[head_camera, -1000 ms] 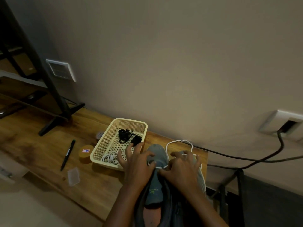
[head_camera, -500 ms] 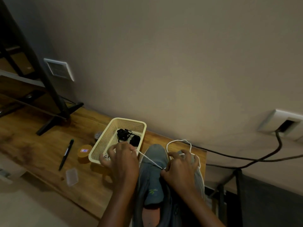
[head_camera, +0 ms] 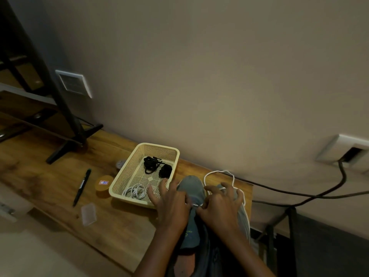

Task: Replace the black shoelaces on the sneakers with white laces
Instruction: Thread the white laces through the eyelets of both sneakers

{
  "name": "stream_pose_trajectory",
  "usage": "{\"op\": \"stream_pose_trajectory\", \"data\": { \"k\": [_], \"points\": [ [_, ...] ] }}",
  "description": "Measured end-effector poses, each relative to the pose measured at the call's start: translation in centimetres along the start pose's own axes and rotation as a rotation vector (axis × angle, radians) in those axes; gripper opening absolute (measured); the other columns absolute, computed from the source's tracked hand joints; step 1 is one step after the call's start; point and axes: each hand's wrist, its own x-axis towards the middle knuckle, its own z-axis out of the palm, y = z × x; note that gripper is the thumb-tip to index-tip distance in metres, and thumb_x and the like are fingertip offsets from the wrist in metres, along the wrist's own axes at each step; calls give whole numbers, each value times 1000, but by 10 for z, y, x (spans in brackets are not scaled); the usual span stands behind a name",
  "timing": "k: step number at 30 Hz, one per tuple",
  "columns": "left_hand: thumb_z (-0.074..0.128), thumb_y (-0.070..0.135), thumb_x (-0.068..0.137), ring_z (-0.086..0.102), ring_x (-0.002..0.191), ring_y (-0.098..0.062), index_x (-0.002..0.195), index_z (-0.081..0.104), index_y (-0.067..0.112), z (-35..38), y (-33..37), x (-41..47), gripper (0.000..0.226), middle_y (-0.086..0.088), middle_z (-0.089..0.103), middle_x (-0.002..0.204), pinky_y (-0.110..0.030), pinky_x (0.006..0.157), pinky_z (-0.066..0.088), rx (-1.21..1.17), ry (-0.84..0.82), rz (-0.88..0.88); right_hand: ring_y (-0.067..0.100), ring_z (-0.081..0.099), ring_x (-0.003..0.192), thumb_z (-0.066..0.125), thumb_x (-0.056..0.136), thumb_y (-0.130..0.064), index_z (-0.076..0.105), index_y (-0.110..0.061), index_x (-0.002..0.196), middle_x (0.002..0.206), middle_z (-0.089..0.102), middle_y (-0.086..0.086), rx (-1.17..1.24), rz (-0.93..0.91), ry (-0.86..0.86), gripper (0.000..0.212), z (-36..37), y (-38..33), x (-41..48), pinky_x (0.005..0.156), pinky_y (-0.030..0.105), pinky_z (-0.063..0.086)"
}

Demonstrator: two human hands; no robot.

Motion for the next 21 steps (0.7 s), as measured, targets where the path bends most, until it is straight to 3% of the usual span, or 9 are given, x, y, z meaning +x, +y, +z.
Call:
{"op": "stream_pose_trajectory", "data": {
  "k": [6, 10, 13, 18, 21],
  "points": [
    [51, 32, 93, 9, 142, -21, 105, 58, 35, -9, -18, 7, 14, 10, 32, 146, -54, 111, 2, -53, 145, -240, 22, 18, 137, 58, 77, -36, 74, -21, 92, 138, 47, -16, -5, 8, -57, 26, -4, 0, 0, 103, 46, -1],
    [58, 35, 88, 3, 142, -20, 113, 51, 40, -5, -12, 4, 27, 11, 25, 149, -51, 111, 0, -106, 105, -81, 23, 22, 136, 60, 75, -34, 74, -21, 89, 135, 51, -16, 11, 11, -35, 24, -3, 0, 0, 101, 44, 0],
    [62, 38, 85, -5, 143, -22, 108, 55, 39, -2, 0, -1, 24, 9, 17, 153, -52, 109, -6, -63, 10, 30, 28, 34, 131, 66, 68, -33, 76, -20, 77, 123, 61, -12, 50, 5, 46, 19, 0, 1, -1, 100, 46, 4],
    [54, 39, 91, -2, 144, -24, 105, 61, 35, 2, -1, 0, 16, 9, 21, 152, -54, 111, -4, -25, -27, -53, 33, 47, 120, 65, 56, -38, 73, -20, 59, 108, 69, -8, 33, -1, 79, 20, 4, 2, -1, 96, 45, 10],
    [49, 37, 94, -1, 144, -23, 107, 61, 33, 0, 0, 2, 18, 8, 21, 152, -55, 111, -4, -3, -21, -52, 29, 39, 127, 69, 63, -33, 75, -20, 69, 118, 65, -11, 14, -7, 65, 15, 2, 2, -1, 98, 45, 6]
  ]
}}
